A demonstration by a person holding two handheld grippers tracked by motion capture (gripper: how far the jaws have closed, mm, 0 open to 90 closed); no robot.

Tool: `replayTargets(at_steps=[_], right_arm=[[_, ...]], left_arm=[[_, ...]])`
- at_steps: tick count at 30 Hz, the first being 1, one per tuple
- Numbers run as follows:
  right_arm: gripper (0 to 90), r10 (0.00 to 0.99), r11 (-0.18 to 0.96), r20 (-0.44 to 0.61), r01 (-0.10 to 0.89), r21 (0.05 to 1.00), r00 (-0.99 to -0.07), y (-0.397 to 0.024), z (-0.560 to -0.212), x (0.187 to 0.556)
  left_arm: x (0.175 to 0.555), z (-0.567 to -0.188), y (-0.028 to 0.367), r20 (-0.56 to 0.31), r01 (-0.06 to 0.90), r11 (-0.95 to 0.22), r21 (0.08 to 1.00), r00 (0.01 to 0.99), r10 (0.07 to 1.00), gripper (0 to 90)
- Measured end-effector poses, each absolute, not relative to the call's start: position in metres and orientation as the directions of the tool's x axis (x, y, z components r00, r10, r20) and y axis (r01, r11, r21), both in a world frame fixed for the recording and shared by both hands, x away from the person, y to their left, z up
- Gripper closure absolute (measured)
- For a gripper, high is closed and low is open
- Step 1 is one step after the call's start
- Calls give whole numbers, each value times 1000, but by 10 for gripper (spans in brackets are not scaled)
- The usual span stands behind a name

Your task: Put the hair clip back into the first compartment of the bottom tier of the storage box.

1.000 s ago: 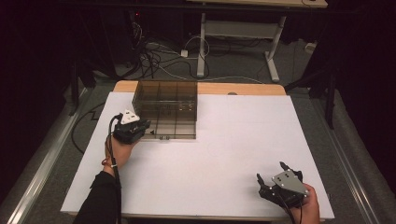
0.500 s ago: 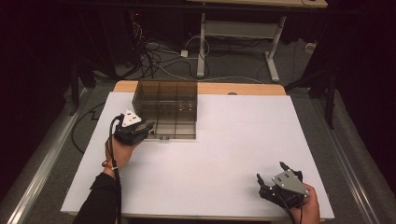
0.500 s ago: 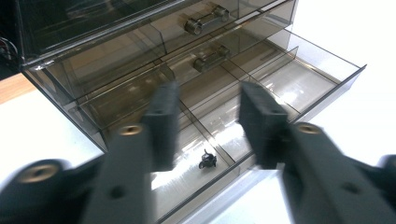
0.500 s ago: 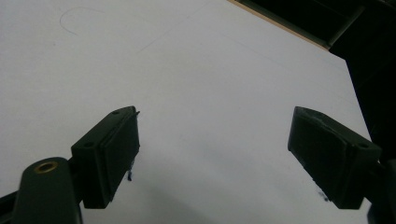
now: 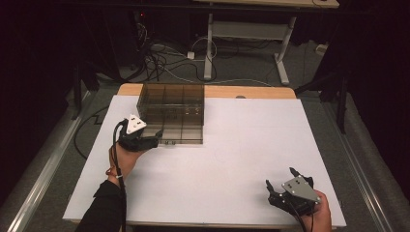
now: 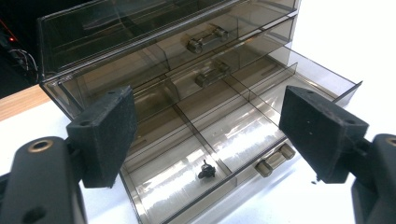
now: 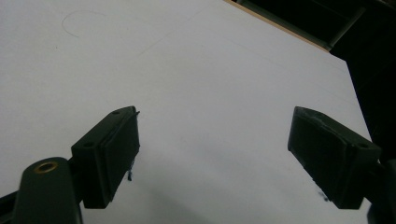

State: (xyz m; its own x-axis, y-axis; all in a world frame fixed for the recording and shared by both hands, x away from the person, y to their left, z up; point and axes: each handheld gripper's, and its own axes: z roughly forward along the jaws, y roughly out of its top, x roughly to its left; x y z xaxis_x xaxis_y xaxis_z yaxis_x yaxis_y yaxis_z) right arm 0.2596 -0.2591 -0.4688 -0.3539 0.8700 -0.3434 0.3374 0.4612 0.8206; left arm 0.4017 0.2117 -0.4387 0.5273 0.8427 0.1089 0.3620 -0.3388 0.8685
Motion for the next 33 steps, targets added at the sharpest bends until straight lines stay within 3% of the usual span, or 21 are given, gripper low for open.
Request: replayTargets(at_steps=[33], right_arm=[[171, 868, 460, -339, 333, 823, -362, -259, -468, 259]], left_arm=[[378, -425, 181, 190, 192, -373, 908, 603, 775, 160]])
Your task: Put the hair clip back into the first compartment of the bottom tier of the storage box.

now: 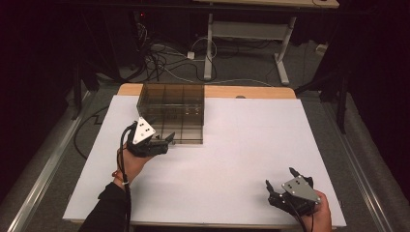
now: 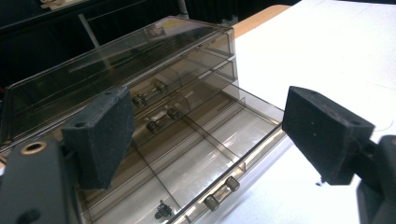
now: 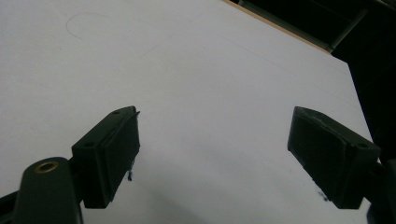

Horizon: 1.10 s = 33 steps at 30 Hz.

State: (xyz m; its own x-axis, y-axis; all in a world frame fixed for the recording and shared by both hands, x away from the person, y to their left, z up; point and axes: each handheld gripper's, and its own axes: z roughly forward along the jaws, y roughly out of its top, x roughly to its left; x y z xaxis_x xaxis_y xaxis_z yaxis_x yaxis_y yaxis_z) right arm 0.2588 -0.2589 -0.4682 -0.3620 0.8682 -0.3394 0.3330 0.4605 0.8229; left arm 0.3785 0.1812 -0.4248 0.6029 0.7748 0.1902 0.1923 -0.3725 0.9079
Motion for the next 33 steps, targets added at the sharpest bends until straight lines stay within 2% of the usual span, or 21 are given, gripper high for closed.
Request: replayTargets(at_steps=[33], right_arm=[[171, 859, 471, -344, 324, 820, -378, -256, -469, 258]], left_arm=[[359, -416, 154, 225, 125, -406, 905, 668, 709, 160]])
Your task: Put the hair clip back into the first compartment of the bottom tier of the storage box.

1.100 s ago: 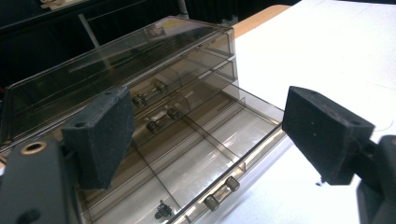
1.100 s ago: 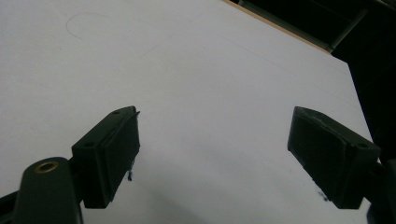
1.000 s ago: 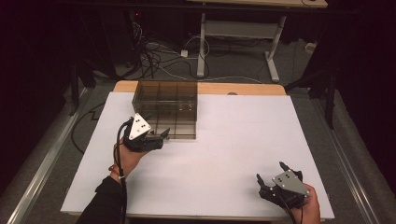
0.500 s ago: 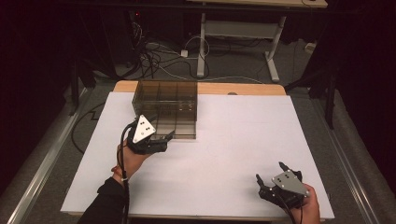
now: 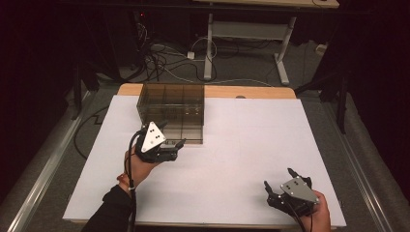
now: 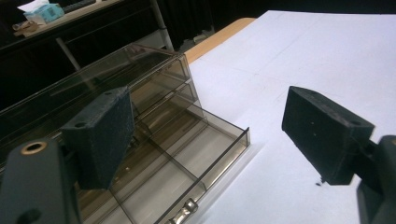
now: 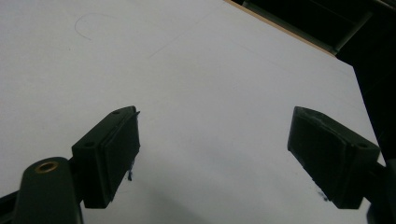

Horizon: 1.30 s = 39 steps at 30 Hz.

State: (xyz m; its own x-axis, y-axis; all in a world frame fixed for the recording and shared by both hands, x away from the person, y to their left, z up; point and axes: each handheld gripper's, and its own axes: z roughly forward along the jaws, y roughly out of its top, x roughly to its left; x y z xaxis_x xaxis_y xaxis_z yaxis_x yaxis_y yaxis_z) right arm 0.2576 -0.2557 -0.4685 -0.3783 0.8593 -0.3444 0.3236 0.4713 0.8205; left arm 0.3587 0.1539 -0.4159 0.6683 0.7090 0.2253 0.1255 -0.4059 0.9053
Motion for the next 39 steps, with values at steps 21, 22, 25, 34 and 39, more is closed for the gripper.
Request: replayTargets(at_steps=[21, 22, 25, 34, 39], right_arm=[[171, 848, 486, -355, 311, 817, -393, -252, -468, 256], [171, 850, 483, -353, 313, 818, -391, -251, -468, 255], [171, 847, 487, -356, 310, 816, -395, -251, -468, 255], [171, 843, 492, -357, 307, 815, -403, -248, -468, 254], [171, 843, 490, -354, 304, 817, -405, -248, -468, 254]], left_arm=[[341, -412, 136, 273, 64, -458, 887, 726, 631, 163], [340, -412, 136, 276, 62, -460, 886, 727, 629, 163], [337, -413, 134, 286, 53, -469, 882, 731, 620, 163], [327, -413, 130, 313, 24, -493, 870, 746, 587, 163], [321, -413, 128, 327, 7, -505, 863, 754, 569, 162]])
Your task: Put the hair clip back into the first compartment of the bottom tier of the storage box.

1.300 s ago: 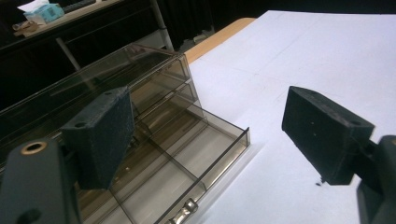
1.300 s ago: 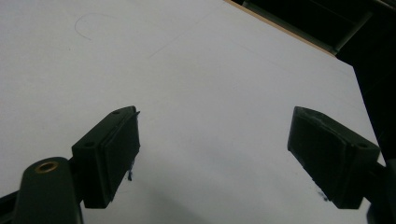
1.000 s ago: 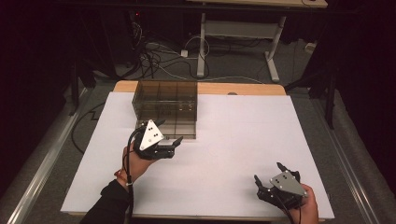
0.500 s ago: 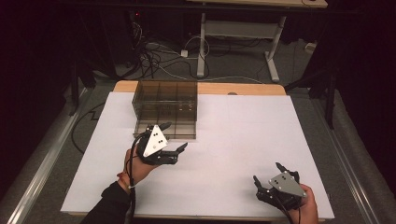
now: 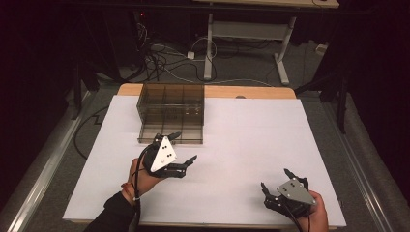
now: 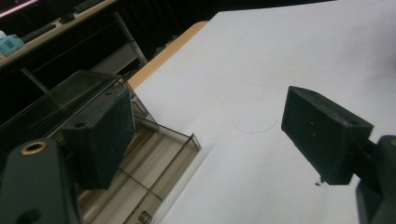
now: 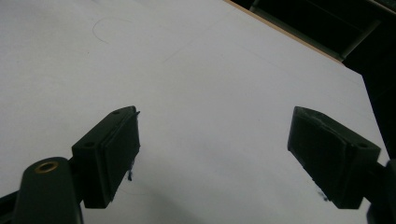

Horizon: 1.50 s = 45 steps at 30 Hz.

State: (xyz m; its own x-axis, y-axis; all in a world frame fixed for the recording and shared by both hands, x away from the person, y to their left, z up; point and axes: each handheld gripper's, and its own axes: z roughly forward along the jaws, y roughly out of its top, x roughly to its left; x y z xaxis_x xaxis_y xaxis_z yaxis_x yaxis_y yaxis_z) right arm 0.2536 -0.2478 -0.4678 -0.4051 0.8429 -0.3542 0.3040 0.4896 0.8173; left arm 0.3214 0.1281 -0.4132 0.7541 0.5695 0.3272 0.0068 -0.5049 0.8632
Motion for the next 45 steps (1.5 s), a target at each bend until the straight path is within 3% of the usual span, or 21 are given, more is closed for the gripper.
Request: replayTargets(at_steps=[19, 45], right_arm=[[171, 835, 499, -360, 294, 815, -416, -244, -468, 252], [171, 823, 510, -369, 277, 814, -432, -239, -467, 249]], left_arm=[[300, -420, 130, 379, -44, -544, 838, 764, 523, 161], [280, -440, 156, 391, -38, -562, 827, 756, 525, 160]])
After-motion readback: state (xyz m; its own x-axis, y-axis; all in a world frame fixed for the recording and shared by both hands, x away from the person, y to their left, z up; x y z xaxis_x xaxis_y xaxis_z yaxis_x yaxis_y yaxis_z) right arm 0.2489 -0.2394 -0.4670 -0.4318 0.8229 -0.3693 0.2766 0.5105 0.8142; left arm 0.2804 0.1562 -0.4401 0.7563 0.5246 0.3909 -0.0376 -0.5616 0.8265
